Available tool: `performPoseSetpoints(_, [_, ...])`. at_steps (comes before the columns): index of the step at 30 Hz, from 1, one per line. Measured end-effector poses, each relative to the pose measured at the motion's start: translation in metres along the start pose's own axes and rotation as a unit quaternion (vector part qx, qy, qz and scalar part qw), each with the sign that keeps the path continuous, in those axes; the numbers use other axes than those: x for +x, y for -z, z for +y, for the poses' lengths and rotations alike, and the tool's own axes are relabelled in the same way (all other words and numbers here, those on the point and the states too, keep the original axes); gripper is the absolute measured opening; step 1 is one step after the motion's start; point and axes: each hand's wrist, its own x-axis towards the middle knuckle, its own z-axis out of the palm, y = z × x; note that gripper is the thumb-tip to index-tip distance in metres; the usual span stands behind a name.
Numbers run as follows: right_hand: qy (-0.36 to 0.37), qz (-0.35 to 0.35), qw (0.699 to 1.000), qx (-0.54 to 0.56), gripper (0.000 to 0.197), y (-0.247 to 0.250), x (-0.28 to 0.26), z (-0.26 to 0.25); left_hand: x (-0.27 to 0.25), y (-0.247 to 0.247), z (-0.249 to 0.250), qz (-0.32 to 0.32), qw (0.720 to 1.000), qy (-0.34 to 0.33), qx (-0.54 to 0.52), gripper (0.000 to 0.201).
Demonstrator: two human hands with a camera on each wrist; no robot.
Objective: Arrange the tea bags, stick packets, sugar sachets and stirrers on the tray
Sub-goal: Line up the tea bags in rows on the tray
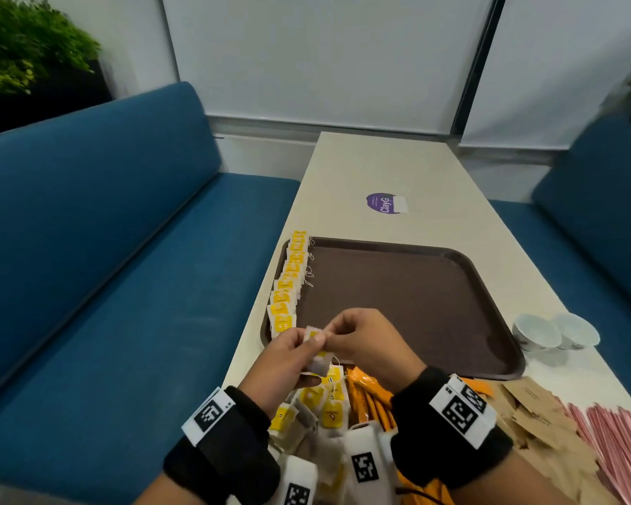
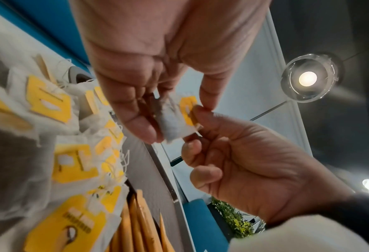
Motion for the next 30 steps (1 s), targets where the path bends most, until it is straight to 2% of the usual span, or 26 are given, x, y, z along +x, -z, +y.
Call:
performPoseSetpoints(4, [-0.027, 0.021, 0.995, 0.098, 0.011, 0.01, 0.005, 0.0, 0.002, 0.003, -0.002, 0.003, 0.999, -0.022, 0.038, 0.009])
performPoseSetpoints(7, [-0.042, 0.012, 0.987, 0.156, 0.007, 0.012, 0.009, 0.001, 0.008, 0.006, -0.001, 0.033, 0.998, -0.038, 0.023, 0.012])
performPoseSetpoints(11, [-0.054, -0.004, 0.985, 0.162, 0.011, 0.01, 0.018, -0.001, 0.021, 0.007, 0.008, 0.054, 0.997, -0.05, 0.016, 0.012])
performPoseSetpoints(14, [-0.054, 0.016, 0.983, 0.172, 0.019, 0.012, 0.041, -0.006, 0.037, 0.01, 0.022, 0.055, 0.996, -0.06, 0.035, 0.008])
performPoseSetpoints(18, [-0.039, 0.062, 0.989, 0.129, 0.022, 0.027, 0.091, -0.014, 0.07, 0.028, 0.041, 0.11, 0.982, -0.077, 0.129, 0.006])
performPoseSetpoints(22, [-0.034, 0.112, 0.989, 0.088, 0.028, 0.042, 0.15, -0.017, 0.104, 0.057, 0.044, 0.15, 0.954, -0.031, 0.259, 0.032])
performPoseSetpoints(27, [-0.057, 0.129, 0.989, -0.035, 0.032, 0.041, 0.232, 0.003, 0.129, 0.071, 0.038, 0.113, 0.904, 0.058, 0.408, 0.052])
performPoseSetpoints(30, [-0.078, 0.116, 0.987, -0.079, 0.02, 0.034, 0.262, 0.016, 0.135, 0.07, 0.034, 0.085, 0.889, 0.08, 0.442, 0.055])
